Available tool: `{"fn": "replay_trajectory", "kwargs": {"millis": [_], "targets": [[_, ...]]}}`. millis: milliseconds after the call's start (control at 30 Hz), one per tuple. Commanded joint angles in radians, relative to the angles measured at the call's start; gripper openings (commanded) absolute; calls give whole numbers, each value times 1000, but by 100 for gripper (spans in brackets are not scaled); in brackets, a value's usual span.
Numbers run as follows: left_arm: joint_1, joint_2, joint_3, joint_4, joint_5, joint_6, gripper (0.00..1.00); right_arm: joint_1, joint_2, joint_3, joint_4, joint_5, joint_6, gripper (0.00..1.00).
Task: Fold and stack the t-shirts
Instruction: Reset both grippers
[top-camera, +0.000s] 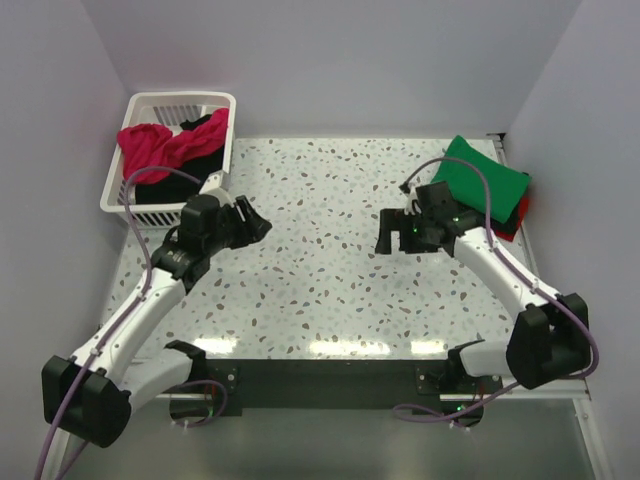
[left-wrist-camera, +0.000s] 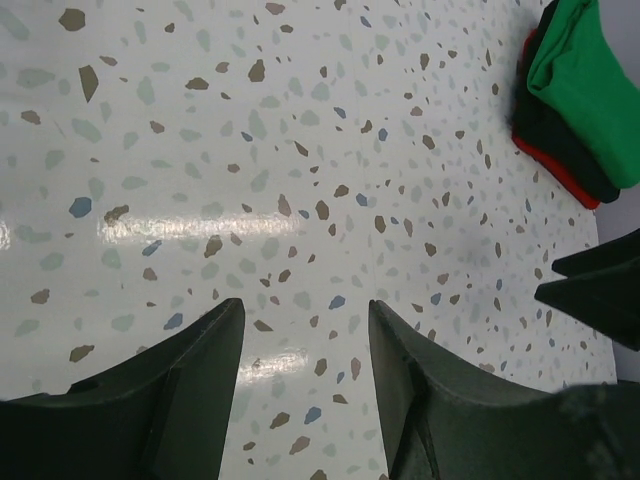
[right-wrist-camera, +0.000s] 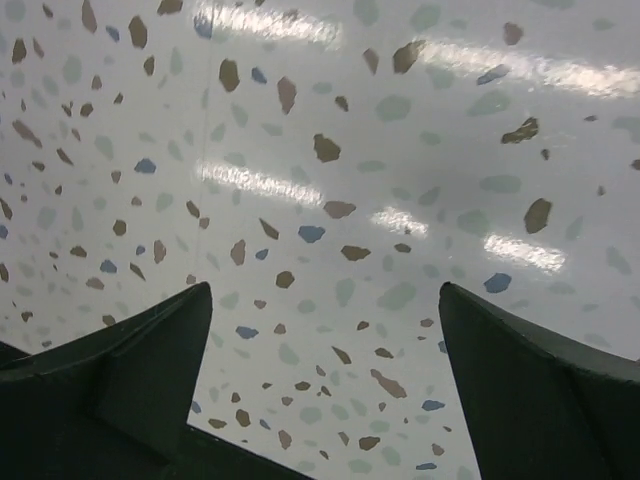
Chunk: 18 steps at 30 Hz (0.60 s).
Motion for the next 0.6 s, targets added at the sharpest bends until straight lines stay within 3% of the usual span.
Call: {"fn": "replay_trajectory", "kwargs": {"millis": [0, 133, 567], "targets": [[-7, -69, -28, 1, -81, -25, 57, 81, -66, -53, 98, -25, 17, 99], [-7, -124, -45, -42, -127, -26, 57, 153, -83, -89, 113, -5, 12, 99], [-7, -175, -40, -102, -194, 0, 56, 175, -59, -61, 113, 20, 18, 99]]}}
